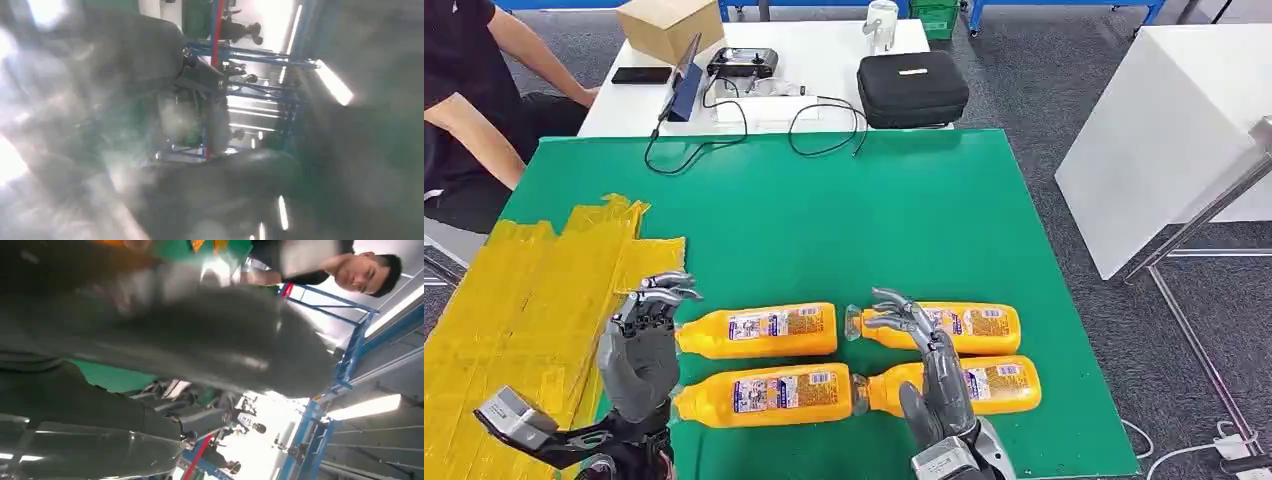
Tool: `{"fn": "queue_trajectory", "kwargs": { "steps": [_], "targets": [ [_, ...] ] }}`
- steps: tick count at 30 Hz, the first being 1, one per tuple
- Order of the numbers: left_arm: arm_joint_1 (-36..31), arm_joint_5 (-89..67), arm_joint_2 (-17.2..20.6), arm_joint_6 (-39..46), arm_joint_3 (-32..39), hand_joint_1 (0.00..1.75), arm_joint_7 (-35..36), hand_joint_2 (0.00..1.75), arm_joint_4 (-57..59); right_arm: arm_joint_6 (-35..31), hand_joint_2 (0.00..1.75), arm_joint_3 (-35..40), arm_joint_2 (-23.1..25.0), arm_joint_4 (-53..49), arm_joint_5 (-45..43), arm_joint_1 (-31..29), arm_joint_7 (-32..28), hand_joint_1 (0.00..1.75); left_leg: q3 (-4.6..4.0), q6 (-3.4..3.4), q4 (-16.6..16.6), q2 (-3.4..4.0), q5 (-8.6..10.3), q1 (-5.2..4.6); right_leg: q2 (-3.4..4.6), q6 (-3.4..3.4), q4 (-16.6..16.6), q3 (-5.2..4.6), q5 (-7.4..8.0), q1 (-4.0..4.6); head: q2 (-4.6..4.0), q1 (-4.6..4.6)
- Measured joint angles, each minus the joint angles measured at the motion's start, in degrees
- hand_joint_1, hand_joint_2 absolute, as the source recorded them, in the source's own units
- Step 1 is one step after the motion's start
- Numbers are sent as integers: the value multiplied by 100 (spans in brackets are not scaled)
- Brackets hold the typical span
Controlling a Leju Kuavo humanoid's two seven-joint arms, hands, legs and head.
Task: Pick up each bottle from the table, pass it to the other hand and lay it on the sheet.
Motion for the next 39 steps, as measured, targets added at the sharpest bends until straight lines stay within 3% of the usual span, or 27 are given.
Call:
{"fn": "queue_trajectory", "kwargs": {
  "steps": [1, 2, 5, 8, 11, 15, 17, 25, 39],
  "targets": [
    [-3, -20, -2, 0, 0, 0, 0, 0, 11, 0, 0, -9, -2, 4, -2, -1, 2, 0, -2, 0, 0, 0, 0, 0, 0, 0, 0, -2, 0, 0, 0, 0],
    [-6, -29, -4, 0, 2, 0, 0, 0, 20, 0, 175, -20, -2, 9, -2, -1, 2, 0, -3, -1, 0, 0, -1, 0, 0, 0, 0, -3, 0, 0, 0, 0],
    [-14, -55, -15, 28, 6, 0, 0, 0, 44, -2, 175, -33, -9, 28, 58, -1, 43, 0, -4, -1, 0, 1, -2, 1, 0, -1, 0, -5, -1, 1, 0, 0],
    [-18, -101, -17, 48, 28, 0, 2, 0, 50, -46, 175, -33, -74, 66, 640, -3, 467, 0, -3, -1, 0, 1, -2, 1, 0, -1, 0, -5, -1, 1, 0, 0],
    [-26, -145, -46, 50, 103, 0, 44, 0, 50, -217, 175, -22, -228, 122, 1558, -2, 1103, 0, -4, -1, 0, 0, -1, 1, 0, -1, 0, -4, -1, 1, 0, 0],
    [-17, -215, -116, -13, 217, 0, 188, 0, 46, -286, 175, 173, -586, 212, 3822, -32, 2740, 0, -5, -1, 0, -1, -1, 0, 0, -1, 0, -2, -1, 0, 0, 0],
    [-3, -223, -146, -37, 282, 0, 225, 0, 44, -149, 175, 304, -781, 260, 4190, -47, 3126, 0, -6, 0, 0, -1, -1, -1, 0, 0, 0, -2, -1, -4, 0, 0],
    [16, -238, -210, -87, 452, 0, 238, 0, 44, 37, 175, 640, -1202, 350, 4343, -107, 3379, 0, -8, 0, 0, -1, -2, -1, 0, 0, 0, -4, -1, -1, 0, 0],
    [99, -239, -238, -144, 673, 0, 238, 0, 42, 293, 175, 850, -1948, 258, 3849, 41, 3580, 0, -7, 1, 0, -2, -3, -3, -1, 0, -2, -4, -1, -4, 0, -2]
  ]
}}
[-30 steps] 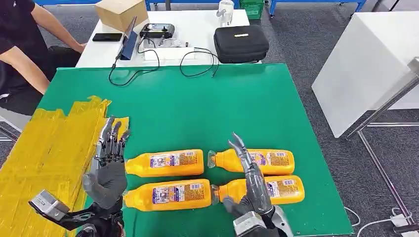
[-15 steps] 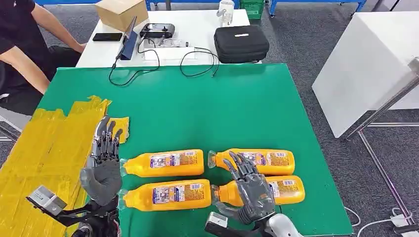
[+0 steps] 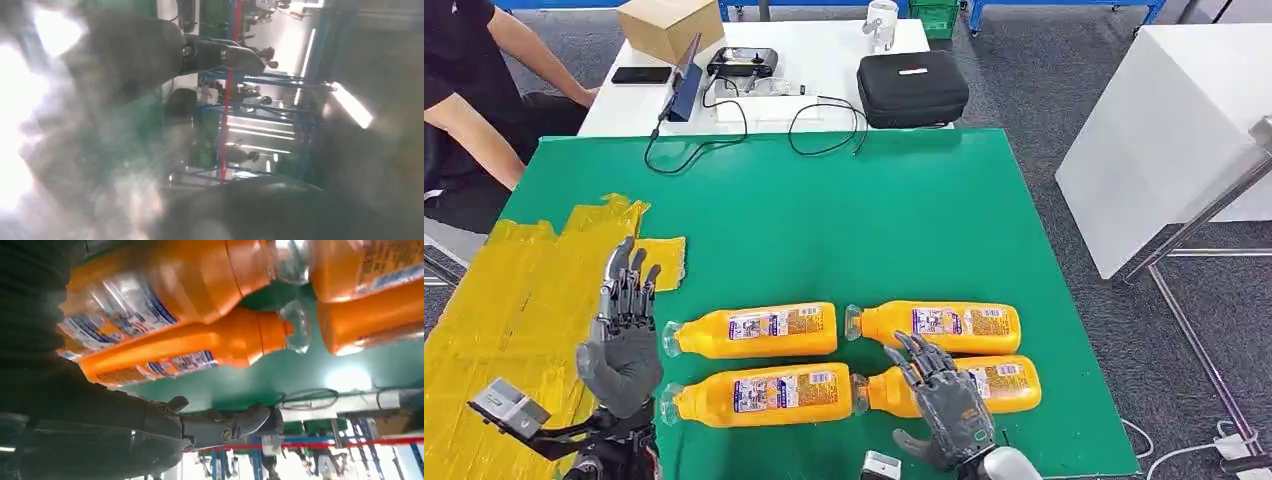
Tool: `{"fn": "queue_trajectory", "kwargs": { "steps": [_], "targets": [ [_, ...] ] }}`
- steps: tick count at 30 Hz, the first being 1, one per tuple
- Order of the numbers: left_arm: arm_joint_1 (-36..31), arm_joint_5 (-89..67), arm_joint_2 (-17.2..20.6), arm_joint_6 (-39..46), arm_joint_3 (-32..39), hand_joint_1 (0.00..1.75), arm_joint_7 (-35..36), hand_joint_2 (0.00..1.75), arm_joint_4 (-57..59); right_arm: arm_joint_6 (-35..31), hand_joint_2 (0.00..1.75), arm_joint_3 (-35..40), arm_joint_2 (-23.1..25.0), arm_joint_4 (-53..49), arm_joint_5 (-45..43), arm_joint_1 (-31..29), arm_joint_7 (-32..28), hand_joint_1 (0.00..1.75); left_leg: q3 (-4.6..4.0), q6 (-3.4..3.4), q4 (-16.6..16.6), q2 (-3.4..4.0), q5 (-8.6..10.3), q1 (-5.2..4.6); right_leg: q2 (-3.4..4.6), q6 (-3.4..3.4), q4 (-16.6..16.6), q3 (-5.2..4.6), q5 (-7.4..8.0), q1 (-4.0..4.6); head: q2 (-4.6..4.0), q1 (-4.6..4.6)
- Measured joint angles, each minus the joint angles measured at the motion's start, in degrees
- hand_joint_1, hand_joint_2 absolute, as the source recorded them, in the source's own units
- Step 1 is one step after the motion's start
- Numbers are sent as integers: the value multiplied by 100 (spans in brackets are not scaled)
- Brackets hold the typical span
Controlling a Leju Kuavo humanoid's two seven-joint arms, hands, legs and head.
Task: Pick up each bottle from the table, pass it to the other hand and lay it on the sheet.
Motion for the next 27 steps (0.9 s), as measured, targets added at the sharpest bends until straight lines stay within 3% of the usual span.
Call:
{"fn": "queue_trajectory", "kwargs": {
  "steps": [8, 27],
  "targets": [
    [108, 35, -37, 37, 214, 0, 0, 0, -109, 277, 175, -22, -525, -22, -197, 236, 813, 0, -1, 1, 0, 1, -1, 0, 0, 0, 0, -1, 0, 0, -2, 2],
    [199, 37, -63, 39, 400, 0, 0, 0, -203, 295, 175, -31, -728, -22, -190, 316, 876, 0, 0, 1, 0, 1, -1, 1, 0, 0, 0, -1, 0, 1, 0, 2]
  ]
}}
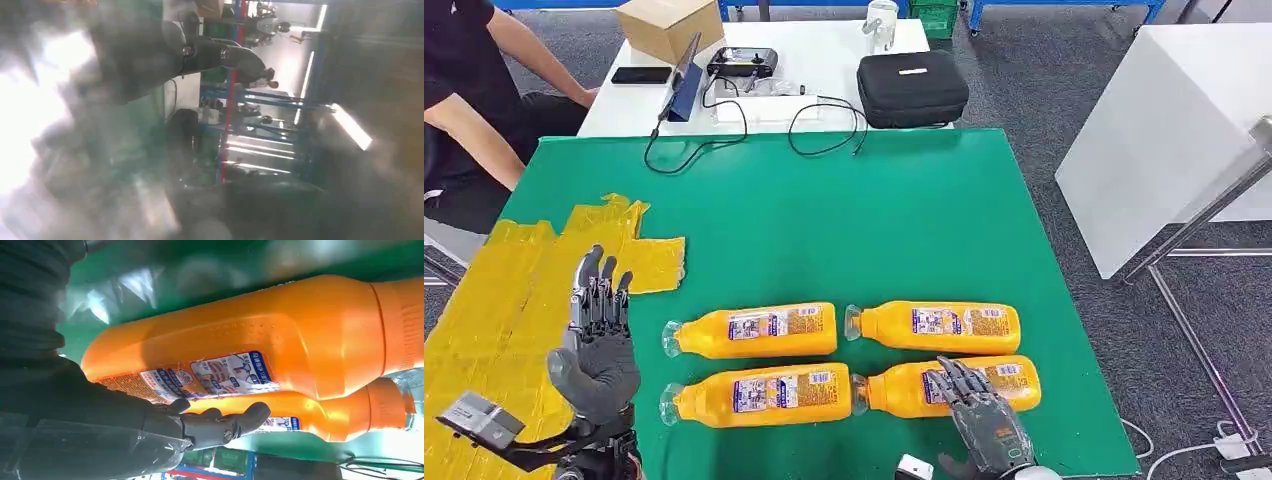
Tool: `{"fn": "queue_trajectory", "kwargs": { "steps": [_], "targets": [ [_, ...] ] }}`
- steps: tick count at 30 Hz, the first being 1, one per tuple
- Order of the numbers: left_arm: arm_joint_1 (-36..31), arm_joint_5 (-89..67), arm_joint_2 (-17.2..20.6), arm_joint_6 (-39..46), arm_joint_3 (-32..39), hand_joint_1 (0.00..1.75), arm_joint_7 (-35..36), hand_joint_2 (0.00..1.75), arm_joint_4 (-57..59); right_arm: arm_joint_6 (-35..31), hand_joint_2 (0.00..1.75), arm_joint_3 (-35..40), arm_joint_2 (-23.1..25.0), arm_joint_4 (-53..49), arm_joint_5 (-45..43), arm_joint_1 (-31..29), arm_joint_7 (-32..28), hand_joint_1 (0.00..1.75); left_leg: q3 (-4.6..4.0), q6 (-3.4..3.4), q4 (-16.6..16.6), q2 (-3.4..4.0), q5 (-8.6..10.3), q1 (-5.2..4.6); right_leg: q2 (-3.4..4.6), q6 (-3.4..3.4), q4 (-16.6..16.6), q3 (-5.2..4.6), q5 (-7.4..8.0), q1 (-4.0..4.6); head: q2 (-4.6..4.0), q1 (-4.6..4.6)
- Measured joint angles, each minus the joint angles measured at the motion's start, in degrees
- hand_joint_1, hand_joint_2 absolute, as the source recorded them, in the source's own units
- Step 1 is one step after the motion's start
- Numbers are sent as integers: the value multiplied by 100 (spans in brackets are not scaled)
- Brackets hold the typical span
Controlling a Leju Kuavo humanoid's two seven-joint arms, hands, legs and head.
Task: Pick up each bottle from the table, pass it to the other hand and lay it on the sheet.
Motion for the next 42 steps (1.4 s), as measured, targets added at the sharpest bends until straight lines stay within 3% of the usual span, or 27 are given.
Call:
{"fn": "queue_trajectory", "kwargs": {
  "steps": [12, 22, 42],
  "targets": [
    [35, 44, -101, -112, 81, 0, 35, 0, -98, 57, 175, -359, 4, 7, 57, 108, 479, 0, 0, 0, 0, -2, 0, 0, -1, 0, 0, 0, 0, -1, 0, -2],
    [46, 57, -175, -120, 157, 0, 74, 0, -131, -101, 175, -1010, 135, 22, 361, 218, 461, 0, 0, 0, 0, 0, 0, 0, 0, 0, 0, 0, 0, 0, 0, -2],
    [39, 50, -210, -208, 188, 0, 101, 0, -140, 68, 175, -1344, 411, 131, 450, 216, 105, 0, 0, 0, 0, 1, 0, 0, 0, 0, 0, 0, 0, 0, 0, -2]
  ]
}}
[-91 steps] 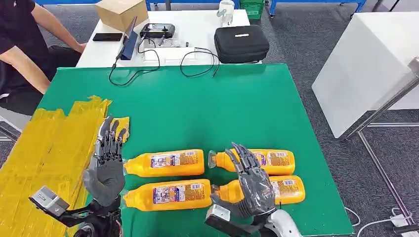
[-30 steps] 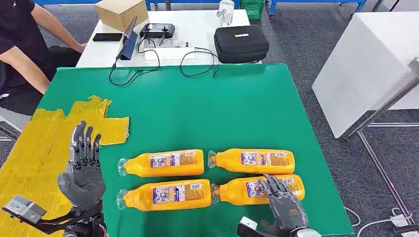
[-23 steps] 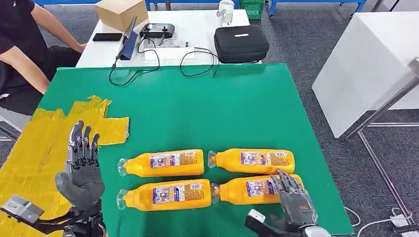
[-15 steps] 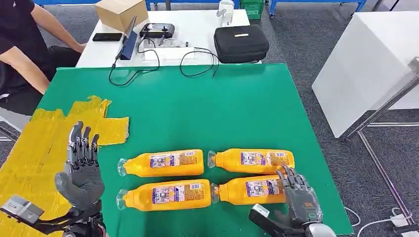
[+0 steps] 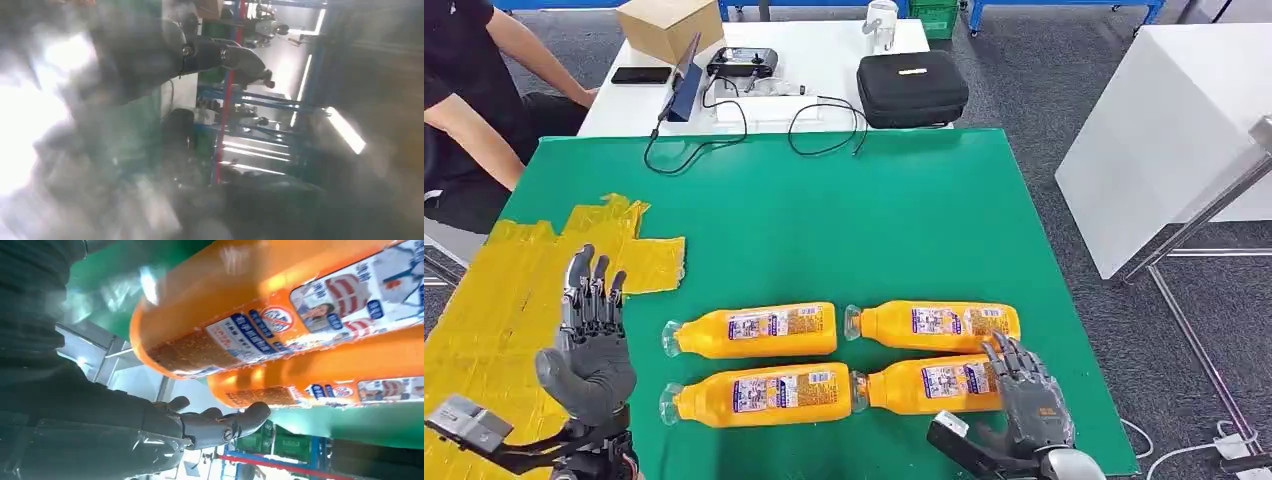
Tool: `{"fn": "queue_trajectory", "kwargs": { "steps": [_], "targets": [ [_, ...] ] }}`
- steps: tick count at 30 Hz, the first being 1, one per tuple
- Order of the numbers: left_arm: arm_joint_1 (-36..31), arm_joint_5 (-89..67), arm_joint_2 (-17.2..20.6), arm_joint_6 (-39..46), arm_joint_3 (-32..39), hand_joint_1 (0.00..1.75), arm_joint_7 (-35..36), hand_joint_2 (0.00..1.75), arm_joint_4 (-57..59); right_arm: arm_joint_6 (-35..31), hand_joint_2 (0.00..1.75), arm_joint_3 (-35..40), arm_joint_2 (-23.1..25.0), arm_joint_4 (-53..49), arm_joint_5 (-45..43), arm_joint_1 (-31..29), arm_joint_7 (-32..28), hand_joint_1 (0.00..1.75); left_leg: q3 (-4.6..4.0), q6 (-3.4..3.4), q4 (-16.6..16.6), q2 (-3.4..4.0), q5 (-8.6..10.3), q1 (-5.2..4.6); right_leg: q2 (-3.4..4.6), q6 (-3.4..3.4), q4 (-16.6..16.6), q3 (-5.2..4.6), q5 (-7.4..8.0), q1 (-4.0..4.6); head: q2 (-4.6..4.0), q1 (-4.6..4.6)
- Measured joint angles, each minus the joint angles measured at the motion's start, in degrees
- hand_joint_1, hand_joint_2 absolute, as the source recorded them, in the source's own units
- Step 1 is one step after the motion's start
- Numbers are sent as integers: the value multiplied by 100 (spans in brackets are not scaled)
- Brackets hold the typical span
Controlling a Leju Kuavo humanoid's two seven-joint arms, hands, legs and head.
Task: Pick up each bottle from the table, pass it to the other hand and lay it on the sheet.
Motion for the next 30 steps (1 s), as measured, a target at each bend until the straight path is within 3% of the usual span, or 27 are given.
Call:
{"fn": "queue_trajectory", "kwargs": {
  "steps": [12, 13, 17, 19, 21, 30],
  "targets": [
    [-17, 0, 0, 0, 0, 0, 2, 0, 0, 75, 175, -9, 35, 97, -22, -78, -75, 0, 1, 0, 0, 0, 0, 0, 0, 0, 0, 0, 0, 0, 0, 2],
    [-19, 2, 0, 0, 0, 0, 2, 0, 0, 79, 175, -9, 37, 103, -24, -85, -79, 175, 1, 0, 0, 0, 0, 0, 0, 0, 0, 0, 0, 0, 0, 2],
    [-49, 7, 0, 0, -2, 0, 4, 0, 13, 287, 175, -9, 129, 460, -94, -290, -232, 175, 0, 0, 0, 1, 0, 1, 0, 0, 0, -1, 0, 1, 0, 0],
    [-170, 122, 2, 81, -39, 0, 42, 0, 98, 949, 175, 109, 149, 1128, -512, -772, -403, 175, 39, -1, 0, 11, -13, 1, 12, 0, -4, 14, 0, 2, -2, -2],
    [-238, 181, 2, 118, -50, 0, 68, 0, 131, 1173, 175, 192, 46, 1196, -817, -870, -433, 175, 70, 15, 0, 11, -25, 1, 12, 11, -8, -6, -16, 2, 0, 2],
    [-332, 262, 46, 192, -127, 0, 70, 0, 216, 1325, 175, 516, -402, 1189, -1399, -1048, -350, 175, 137, 22, 0, 7, -45, 0, 12, 31, -20, 74, -31, 1, -2, 2]
  ]
}}
